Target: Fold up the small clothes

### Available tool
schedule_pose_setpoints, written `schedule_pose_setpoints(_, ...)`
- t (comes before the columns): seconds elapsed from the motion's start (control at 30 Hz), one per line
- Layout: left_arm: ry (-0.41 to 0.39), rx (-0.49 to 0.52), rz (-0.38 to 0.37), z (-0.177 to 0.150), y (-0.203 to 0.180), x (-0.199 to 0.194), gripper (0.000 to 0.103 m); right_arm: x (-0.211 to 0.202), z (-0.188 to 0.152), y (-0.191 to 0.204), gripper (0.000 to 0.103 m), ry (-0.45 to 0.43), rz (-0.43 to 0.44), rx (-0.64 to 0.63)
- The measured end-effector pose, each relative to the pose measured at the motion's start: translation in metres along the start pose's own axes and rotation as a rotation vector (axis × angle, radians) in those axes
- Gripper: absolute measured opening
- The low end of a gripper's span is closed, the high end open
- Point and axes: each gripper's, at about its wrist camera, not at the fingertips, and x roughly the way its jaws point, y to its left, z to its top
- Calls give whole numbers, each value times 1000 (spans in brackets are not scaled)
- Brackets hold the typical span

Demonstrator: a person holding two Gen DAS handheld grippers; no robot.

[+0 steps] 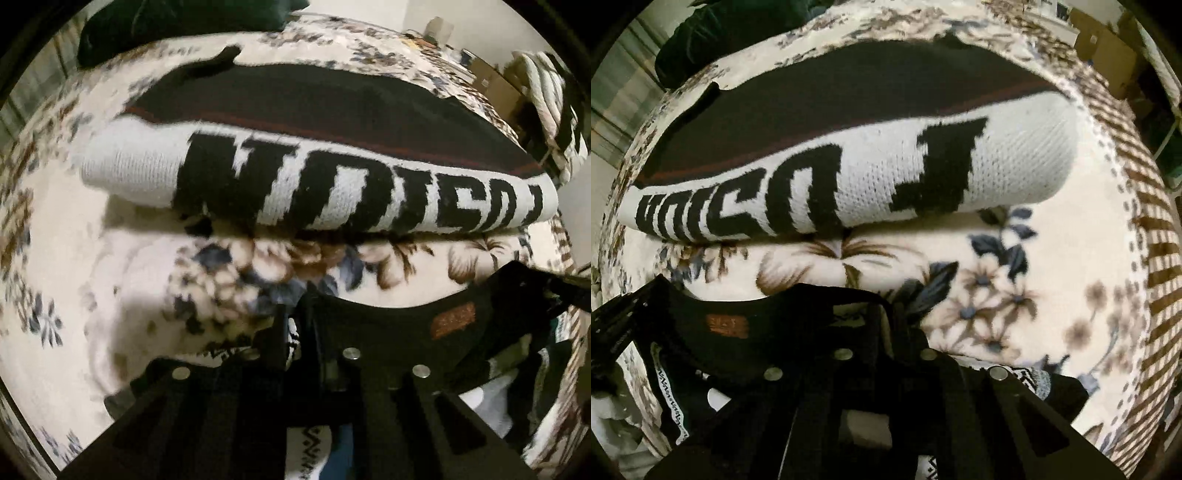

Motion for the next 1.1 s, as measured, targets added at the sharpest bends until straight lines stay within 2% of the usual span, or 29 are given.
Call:
schedule_pose_setpoints(0.03, 18, -15, -7, -4, 4, -2, 18, 2, -2, -3, 12, 31, 22, 17)
schedule_pose_setpoints(0.07, 26, -39, -9, -10, 9, -8, 20, 1, -5, -7, 22, 70, 52, 44)
schedule_pose_setpoints(0.1, 16, -71, -29, -19, 12, -19, 29, -7, -15, -15, 36, 75, 89, 72)
schedule_pose_setpoints(0.17, -9, -134, -80, -49, 20, -47, 56, -33, -51, -27, 52, 26, 127, 80)
schedule_pose_setpoints(0.2, -15, -157, -94, -65, 21, -59, 79, -46, -68, -33, 61, 13, 137, 77)
schedule_pose_setpoints(0.23, -27, -188, -111, -87, 24, -75, 83, -57, -91, -40, 65, 9, 148, 79)
schedule_pose_setpoints(0.3, -20, -245, -131, -141, 24, -102, 83, -76, -139, -59, 72, 24, 169, 103)
schedule_pose_setpoints(0.37, 9, -294, -115, -190, 25, -120, 83, -88, -189, -76, 76, 67, 182, 133)
schedule_pose_setpoints(0.47, 81, -376, -81, -267, 28, -135, 83, -97, -275, -101, 76, 161, 201, 200)
schedule_pose_setpoints(0.57, 150, -426, -57, -326, 30, -136, 83, -90, -358, -120, 76, 247, 207, 273)
schedule_pose_setpoints(0.7, 207, -436, -24, -396, 37, -129, 83, -72, -440, -142, 76, 316, 200, 334)
schedule_pose_setpoints(0.77, 224, -436, -43, -419, 40, -123, 83, -64, -474, -155, 76, 335, 202, 360)
schedule_pose_setpoints(0.93, 296, -453, -64, -460, 45, -104, 83, -40, -526, -165, 76, 382, 185, 346)
schedule_pose_setpoints(1.1, 296, -424, -86, -480, 36, -106, 83, -52, -556, -172, 76, 368, 197, 369)
